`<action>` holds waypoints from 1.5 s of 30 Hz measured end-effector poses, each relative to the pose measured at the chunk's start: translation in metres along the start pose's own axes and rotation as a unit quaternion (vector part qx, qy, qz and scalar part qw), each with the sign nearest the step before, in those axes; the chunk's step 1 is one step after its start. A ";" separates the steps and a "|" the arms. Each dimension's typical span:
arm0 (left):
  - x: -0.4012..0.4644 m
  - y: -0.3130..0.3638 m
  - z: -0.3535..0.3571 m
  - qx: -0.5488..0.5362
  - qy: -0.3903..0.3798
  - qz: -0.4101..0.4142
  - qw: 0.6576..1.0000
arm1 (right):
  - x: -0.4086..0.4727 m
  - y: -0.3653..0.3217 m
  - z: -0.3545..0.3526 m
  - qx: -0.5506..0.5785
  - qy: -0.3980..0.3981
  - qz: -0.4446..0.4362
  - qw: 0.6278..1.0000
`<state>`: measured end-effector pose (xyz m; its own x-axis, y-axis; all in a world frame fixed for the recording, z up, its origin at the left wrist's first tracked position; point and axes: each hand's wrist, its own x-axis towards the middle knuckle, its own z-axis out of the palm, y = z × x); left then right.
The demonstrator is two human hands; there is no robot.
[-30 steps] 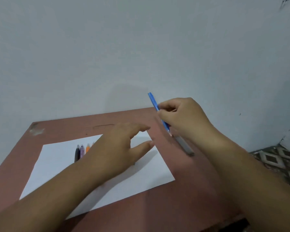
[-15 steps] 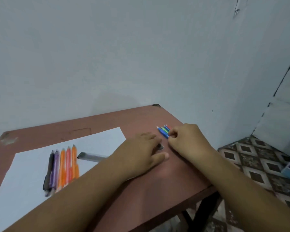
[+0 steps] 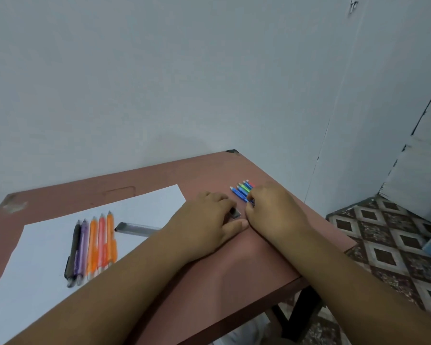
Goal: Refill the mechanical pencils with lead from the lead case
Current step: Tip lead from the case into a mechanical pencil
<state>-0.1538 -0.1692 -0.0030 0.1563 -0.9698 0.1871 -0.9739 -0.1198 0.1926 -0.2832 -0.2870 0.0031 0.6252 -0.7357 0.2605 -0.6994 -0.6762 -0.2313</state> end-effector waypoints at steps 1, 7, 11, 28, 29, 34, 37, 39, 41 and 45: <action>0.000 -0.001 0.000 0.001 -0.001 -0.003 1.000 | -0.001 0.001 0.000 0.003 0.005 -0.002 1.000; -0.002 -0.005 -0.004 0.016 0.005 -0.014 1.000 | -0.003 0.004 0.001 0.018 0.027 -0.010 0.999; -0.009 -0.008 -0.013 0.011 0.002 -0.015 1.000 | -0.003 -0.001 0.002 0.025 0.047 -0.042 0.998; -0.122 -0.097 -0.072 0.046 0.028 -0.137 0.989 | -0.006 -0.082 0.014 0.096 -0.006 -0.228 0.969; -0.131 -0.103 -0.075 0.039 0.034 -0.139 0.989 | -0.006 -0.090 0.015 0.097 -0.016 -0.241 0.966; -0.167 -0.124 -0.082 0.005 0.033 -0.149 0.988 | -0.007 -0.124 0.022 0.100 -0.084 -0.291 0.948; -0.175 -0.136 -0.077 0.002 0.034 -0.155 0.987 | -0.007 -0.136 0.025 0.092 -0.116 -0.302 0.942; -0.177 -0.140 -0.073 -0.006 0.043 -0.156 0.987 | -0.006 -0.141 0.027 0.084 -0.118 -0.304 0.942; -0.179 -0.142 -0.068 -0.007 0.052 -0.154 0.987 | -0.005 -0.142 0.030 0.093 -0.111 -0.305 0.941; -0.181 -0.144 -0.061 -0.017 0.062 -0.157 0.985 | -0.002 -0.138 0.033 0.109 -0.093 -0.281 0.949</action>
<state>-0.0317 0.0367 -0.0058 0.4705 -0.8520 0.2296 -0.8686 -0.4013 0.2909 -0.1763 -0.1933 0.0033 0.9429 -0.2362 0.2349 -0.1612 -0.9407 -0.2986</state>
